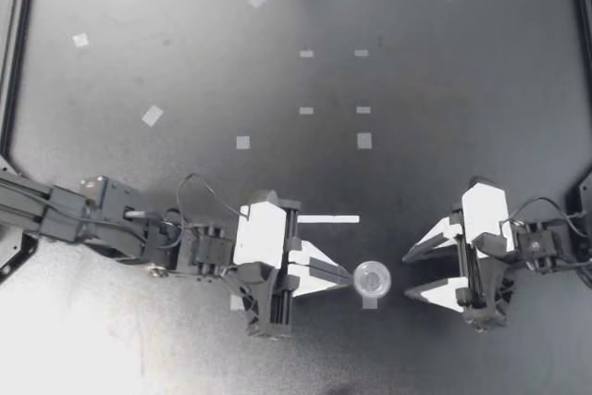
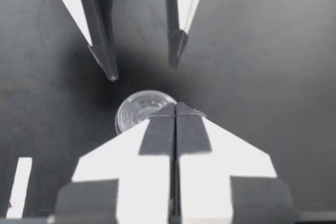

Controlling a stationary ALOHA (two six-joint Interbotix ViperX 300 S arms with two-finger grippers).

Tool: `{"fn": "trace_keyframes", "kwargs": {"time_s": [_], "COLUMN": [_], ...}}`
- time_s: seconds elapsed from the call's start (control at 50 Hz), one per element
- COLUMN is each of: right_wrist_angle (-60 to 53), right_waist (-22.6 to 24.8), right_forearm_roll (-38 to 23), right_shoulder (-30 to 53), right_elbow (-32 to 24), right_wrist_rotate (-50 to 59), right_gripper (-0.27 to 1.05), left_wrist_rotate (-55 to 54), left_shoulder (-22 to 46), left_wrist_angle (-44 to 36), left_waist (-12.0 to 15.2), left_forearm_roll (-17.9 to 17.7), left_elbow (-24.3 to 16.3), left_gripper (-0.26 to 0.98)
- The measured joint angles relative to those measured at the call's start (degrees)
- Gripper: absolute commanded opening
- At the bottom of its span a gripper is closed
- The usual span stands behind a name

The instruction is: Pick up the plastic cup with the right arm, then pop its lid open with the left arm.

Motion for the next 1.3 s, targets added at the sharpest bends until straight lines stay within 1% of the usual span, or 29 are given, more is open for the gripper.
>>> {"fn": "trace_keyframes", "kwargs": {"time_s": [0.3, 0.64, 0.94, 1.3], "right_wrist_angle": [-2.72, -4.31, -4.75, -4.83], "right_waist": [0.0, 0.0, 0.0, 0.0], "right_forearm_roll": [0.18, 0.18, -0.26, -0.26], "right_shoulder": [2.81, 5.27, 7.65, 8.17], "right_elbow": [-0.79, -2.29, -4.92, -5.63], "right_wrist_rotate": [-0.09, -0.09, -0.09, -0.09], "right_gripper": [0.66, 0.66, 0.66, 0.66], "left_wrist_rotate": [-0.18, -0.18, 0.0, 0.09], "left_shoulder": [2.37, 4.04, 5.36, 7.29], "left_wrist_angle": [-0.09, -0.18, -0.09, -0.79], "left_waist": [0.09, 1.14, 1.23, 1.23], "left_forearm_roll": [0.0, -0.09, -0.09, -0.09], "left_elbow": [-1.58, -2.2, -3.25, -3.96], "left_gripper": [-0.13, -0.13, -0.13, -0.13]}}
